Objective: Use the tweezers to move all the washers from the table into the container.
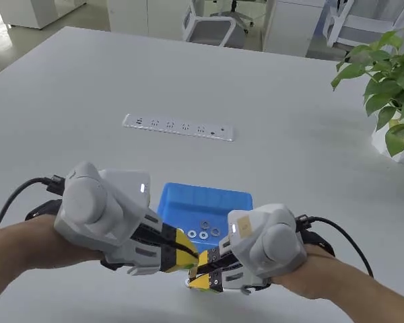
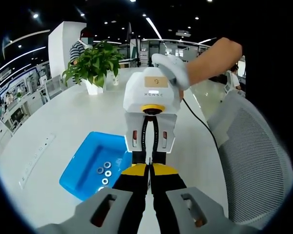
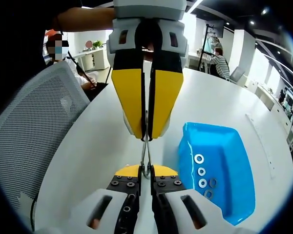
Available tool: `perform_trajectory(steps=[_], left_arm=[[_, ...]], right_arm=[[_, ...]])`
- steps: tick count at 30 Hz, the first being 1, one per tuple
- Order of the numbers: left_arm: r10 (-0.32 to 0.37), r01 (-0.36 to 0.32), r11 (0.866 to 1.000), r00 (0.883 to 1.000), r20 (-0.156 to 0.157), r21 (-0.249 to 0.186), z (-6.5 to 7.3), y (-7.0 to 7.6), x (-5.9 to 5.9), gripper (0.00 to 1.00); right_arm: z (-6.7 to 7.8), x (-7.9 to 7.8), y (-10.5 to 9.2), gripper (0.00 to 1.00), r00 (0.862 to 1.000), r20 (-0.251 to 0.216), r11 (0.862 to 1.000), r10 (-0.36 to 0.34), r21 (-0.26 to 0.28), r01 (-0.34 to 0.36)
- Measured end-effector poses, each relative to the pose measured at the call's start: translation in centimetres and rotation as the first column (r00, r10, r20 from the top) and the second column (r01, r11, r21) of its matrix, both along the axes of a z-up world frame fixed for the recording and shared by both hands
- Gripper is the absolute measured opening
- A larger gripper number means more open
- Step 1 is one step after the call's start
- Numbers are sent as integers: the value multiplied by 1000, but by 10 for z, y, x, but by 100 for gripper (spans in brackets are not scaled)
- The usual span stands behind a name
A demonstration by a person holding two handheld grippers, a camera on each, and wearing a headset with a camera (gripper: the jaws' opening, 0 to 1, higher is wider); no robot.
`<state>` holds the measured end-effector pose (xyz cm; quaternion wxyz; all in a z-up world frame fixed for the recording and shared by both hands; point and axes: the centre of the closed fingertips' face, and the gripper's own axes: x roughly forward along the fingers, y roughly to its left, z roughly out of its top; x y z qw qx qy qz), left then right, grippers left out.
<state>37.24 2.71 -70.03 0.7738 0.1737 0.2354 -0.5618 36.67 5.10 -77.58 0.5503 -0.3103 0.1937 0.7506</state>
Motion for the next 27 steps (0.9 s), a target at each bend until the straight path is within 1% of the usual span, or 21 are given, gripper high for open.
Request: perform_trajectory(steps=[3,7,9,11,12,16,17,18,20,23,27], left_arm=[[1,-1,1000,1000,7,13,-2,1,1,6],[4,-4,1000,1000,5,22,-4,2,0,6],[4,-4,1000,1000,8,29,-5,4,0,8],[5,-5,1000,1000,5,29,-5,5,-1,11],[11,-11,1000,1000,9,28,-4,6,0,12],[31,-31,1000,999,18,5,0,8,1,20],[40,-40,999,999,34,-2,2,10,2,21],[53,-52,999,998,35,-11,4,11,3,24],[75,-75,997,997,25,-36,7,12,3,29],[98,-96,994,995,30,-51,9,17,2,32],[144,-141,988,989,39,-71,11,24,4,42]], right_arm=[[0,0,0,7,1000,-4,1000,-2,-1,2],[1,-1,1,7,1000,-4,1000,0,-2,0],[2,0,1,7,1000,-7,1000,-5,3,5],[5,0,2,7,1000,-7,1000,-7,2,7],[6,0,2,7,1000,-7,1000,-5,2,5],[14,2,3,7,1000,-3,1000,-7,6,7],[16,2,3,7,1000,-1,1000,-8,8,8],[18,3,4,7,1000,5,1000,-6,9,6],[22,2,4,7,1000,9,1000,-4,12,4],[28,2,5,7,1000,22,1000,3,12,-4],[37,4,8,7,999,32,1000,9,18,-10]])
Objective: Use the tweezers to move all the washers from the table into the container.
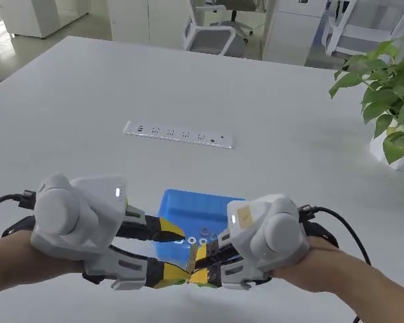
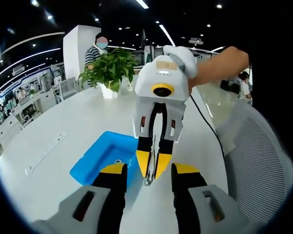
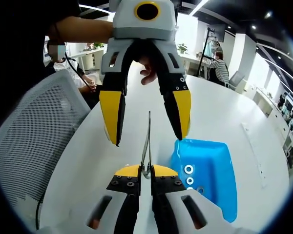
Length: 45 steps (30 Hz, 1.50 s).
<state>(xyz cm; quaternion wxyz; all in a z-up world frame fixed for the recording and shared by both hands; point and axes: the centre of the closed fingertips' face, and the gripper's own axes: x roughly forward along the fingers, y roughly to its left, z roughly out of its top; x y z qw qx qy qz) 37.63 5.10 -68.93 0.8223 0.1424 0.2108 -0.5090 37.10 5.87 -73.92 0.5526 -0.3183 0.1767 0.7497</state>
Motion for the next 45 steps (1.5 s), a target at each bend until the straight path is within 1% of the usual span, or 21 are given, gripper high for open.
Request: perform_trajectory(steps=[1,3,7,10,12,17,19,23,27,29,34,38,45], left_arm=[[21,-21,1000,1000,-5,-16,1,2,0,44],[38,-38,999,999,-7,-28,1,4,-1,48],[67,-68,997,998,-17,-37,-1,7,-5,56],[109,-111,991,994,-27,-76,2,10,-8,60],[127,-129,987,991,-28,-91,4,11,-8,64],[161,-164,981,986,-34,-100,7,13,-10,74],[166,-168,981,986,-25,-99,9,13,-12,75],[180,-182,979,983,-29,-91,10,14,-14,82],[196,-199,976,980,-37,-88,10,17,-15,85],[195,-197,977,980,-35,-87,11,17,-17,85],[205,-207,974,978,-28,-95,14,19,-16,88],[213,-215,972,977,-30,-97,15,21,-15,90],[225,-228,968,974,-32,-105,18,26,-13,95]], right_arm=[[2,1,1,7,1000,1,1000,-2,0,2],[6,2,1,7,1000,3,1000,-2,1,2],[11,5,1,8,1000,15,1000,-1,-4,1],[18,8,0,8,1000,18,1000,-6,-2,6],[23,10,-2,8,1000,22,1000,-9,-1,9],[35,18,-6,8,999,33,1000,-21,3,20],[40,23,-7,8,999,39,1000,-26,6,26],[48,33,-7,8,998,52,999,-36,15,36],[53,45,-7,8,997,67,999,-46,19,45],[55,52,-7,8,996,75,999,-52,19,51],[57,65,-6,8,994,85,998,-64,28,62],[53,73,-4,8,994,90,998,-68,22,66],[44,82,0,8,993,100,998,-58,22,56]])
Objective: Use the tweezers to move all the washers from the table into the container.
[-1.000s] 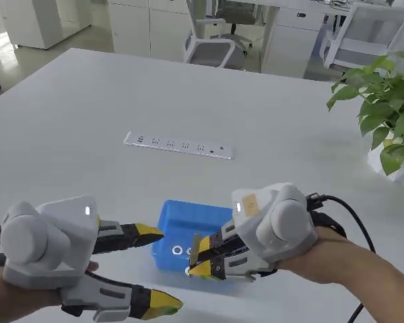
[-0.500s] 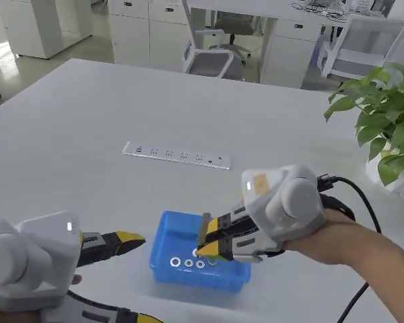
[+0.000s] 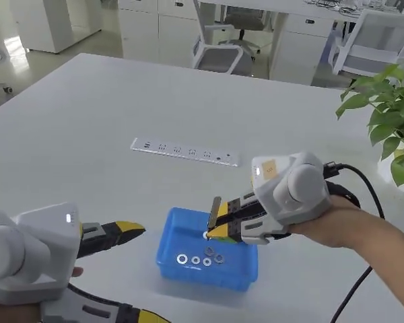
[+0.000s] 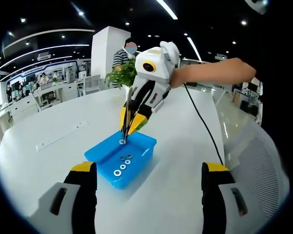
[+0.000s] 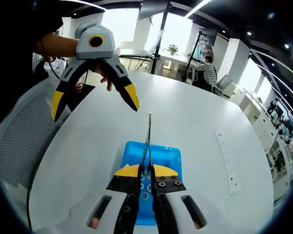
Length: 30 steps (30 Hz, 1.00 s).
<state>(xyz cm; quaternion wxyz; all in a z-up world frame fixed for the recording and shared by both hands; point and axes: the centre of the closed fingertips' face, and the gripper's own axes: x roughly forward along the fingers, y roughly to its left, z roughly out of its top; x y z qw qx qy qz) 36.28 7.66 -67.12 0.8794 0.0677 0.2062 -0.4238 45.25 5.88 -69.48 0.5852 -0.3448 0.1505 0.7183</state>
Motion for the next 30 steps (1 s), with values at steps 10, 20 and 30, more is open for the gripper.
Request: perform_trajectory(steps=[10,20,30], left_arm=[[11,-11,1000,1000,1,-11,3,1,2,99],[11,-11,1000,1000,-5,-6,1,0,3,99],[11,-11,1000,1000,-17,-7,-2,-2,7,99]], right_arm=[[-13,10,6,8,1000,-2,1000,11,11,-11],[-31,14,7,8,1000,-20,1000,23,6,-23],[-46,17,8,8,999,-23,1000,27,12,-27]])
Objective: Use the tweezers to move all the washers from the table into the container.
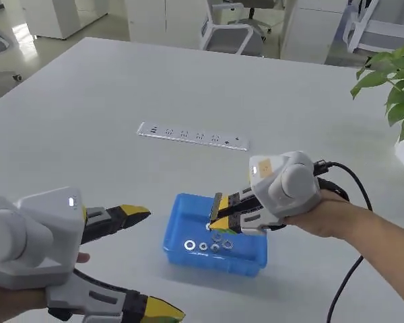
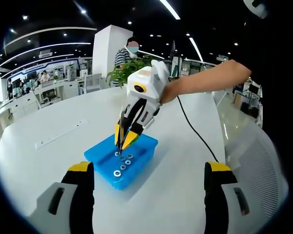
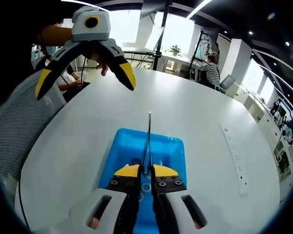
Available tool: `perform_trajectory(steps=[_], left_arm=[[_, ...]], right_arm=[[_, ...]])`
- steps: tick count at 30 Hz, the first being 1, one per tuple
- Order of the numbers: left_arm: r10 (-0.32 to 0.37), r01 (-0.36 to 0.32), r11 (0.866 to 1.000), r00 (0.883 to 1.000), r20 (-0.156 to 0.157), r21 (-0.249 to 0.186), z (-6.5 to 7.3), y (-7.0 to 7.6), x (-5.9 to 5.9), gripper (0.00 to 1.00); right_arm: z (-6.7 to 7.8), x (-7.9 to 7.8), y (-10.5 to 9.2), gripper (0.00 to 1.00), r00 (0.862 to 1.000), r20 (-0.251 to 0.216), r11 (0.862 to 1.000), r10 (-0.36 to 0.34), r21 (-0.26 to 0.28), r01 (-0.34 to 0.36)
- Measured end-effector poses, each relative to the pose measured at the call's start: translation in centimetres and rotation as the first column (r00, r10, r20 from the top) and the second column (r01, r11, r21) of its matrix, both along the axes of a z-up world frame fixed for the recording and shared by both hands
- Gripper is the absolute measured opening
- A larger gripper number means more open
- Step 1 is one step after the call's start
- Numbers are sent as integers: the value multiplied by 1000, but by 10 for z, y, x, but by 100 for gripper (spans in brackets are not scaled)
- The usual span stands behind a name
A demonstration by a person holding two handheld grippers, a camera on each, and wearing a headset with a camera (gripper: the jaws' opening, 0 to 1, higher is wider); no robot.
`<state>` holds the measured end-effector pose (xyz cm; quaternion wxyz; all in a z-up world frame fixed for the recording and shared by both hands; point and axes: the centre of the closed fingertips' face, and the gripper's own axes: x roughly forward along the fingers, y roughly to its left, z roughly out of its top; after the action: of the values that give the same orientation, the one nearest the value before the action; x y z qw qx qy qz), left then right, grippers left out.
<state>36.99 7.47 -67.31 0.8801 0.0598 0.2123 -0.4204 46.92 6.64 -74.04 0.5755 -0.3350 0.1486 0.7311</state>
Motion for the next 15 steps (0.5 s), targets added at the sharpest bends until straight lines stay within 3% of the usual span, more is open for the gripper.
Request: perform_trajectory(steps=[15], left_arm=[[0,0,1000,1000,0,5,-1,0,9,98]], right_arm=[[-22,0,3,8,1000,-23,1000,10,-21,-10]])
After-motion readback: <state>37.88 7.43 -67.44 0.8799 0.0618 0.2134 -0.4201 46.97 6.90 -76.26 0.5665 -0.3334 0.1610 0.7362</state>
